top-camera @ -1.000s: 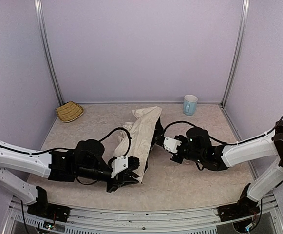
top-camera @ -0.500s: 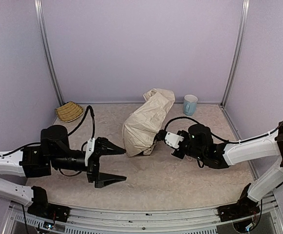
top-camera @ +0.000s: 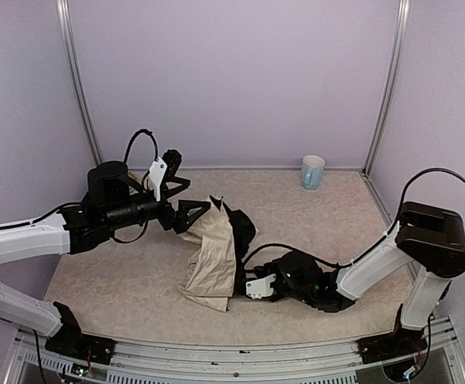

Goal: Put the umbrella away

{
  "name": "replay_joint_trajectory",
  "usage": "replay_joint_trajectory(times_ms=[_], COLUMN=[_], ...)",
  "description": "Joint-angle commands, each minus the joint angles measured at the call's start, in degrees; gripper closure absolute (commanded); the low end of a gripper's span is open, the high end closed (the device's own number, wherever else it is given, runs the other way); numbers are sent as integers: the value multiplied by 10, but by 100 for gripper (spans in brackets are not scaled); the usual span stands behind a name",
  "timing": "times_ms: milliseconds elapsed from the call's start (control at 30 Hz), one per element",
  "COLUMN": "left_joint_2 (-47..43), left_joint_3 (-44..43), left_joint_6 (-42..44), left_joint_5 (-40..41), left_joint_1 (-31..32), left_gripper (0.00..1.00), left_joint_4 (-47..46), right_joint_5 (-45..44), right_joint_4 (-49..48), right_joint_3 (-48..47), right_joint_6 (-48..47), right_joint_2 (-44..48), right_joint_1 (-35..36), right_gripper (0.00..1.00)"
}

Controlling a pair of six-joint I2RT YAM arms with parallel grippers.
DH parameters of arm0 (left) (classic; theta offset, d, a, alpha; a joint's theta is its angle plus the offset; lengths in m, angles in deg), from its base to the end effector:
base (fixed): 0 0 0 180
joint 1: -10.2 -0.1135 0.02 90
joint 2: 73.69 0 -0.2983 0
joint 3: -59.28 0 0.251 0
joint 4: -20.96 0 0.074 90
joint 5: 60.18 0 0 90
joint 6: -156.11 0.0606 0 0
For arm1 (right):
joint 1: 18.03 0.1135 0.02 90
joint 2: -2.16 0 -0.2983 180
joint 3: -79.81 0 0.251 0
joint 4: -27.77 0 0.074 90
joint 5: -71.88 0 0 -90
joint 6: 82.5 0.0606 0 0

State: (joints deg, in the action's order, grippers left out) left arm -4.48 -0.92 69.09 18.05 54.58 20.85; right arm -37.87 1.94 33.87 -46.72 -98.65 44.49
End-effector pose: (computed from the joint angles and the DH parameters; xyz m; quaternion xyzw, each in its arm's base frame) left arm 0.2013 -0.2143 0.3324 0.3646 0.6654 -0.3015 0.5774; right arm 0.1727 0.2877 0.1376 -0.6773 0.5193 -0.1112 0.5091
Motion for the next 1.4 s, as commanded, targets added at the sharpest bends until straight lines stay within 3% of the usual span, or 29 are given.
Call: replay_joint_trajectory(times_ms=[0,167,333,367,467,600,633,667,767,867,1000,1100,1167,1233,1367], left_joint_2=[41,115,153,160,186,207,208,207,201,196,202,209,208,204,206], left_joint_3=[-16,-59,-60,-60,-60,-51,-43,-34,-3,24,63,86,102,114,118], left_joint_6=[-27,-27,-23,-18,7,13,15,17,28,54,63,49,43,44,48], left_joint_5=[-40,-48,-122,-121,-113,-115,-114,-114,-100,-69,-24,-1,11,27,46], left_joint_1=[-27,-41,-33,-26,-1,21,26,31,52,86,111,112,116,126,147], left_gripper=[5,5,13,15,24,32,33,35,39,41,42,43,43,43,43], left_joint_4=[-19,62,53,54,75,96,94,89,72,56,18,-17,-43,-62,-72], right_joint_5=[-47,-20,-22,-30,-33,-42,-45,-45,-33,24,144,294,344,336,342], right_joint_4=[-75,-47,-45,-53,-44,-40,-45,-46,-14,97,242,264,232,234,337], right_joint_3=[15,13,17,17,13,10,13,18,27,20,-11,-54,-101,-190,-373], right_joint_6=[-72,-54,-33,-26,-6,11,10,9,17,62,157,262,370,489,655], right_joint_2=[-44,-34,-32,-30,-8,28,40,53,106,188,296,336,315,256,104], right_joint_1=[16,19,19,20,21,27,30,32,38,38,2,-86,-143,-179,-184], right_gripper=[100,100,100,93,45,16,3,0,0,0,0,0,0,1,17])
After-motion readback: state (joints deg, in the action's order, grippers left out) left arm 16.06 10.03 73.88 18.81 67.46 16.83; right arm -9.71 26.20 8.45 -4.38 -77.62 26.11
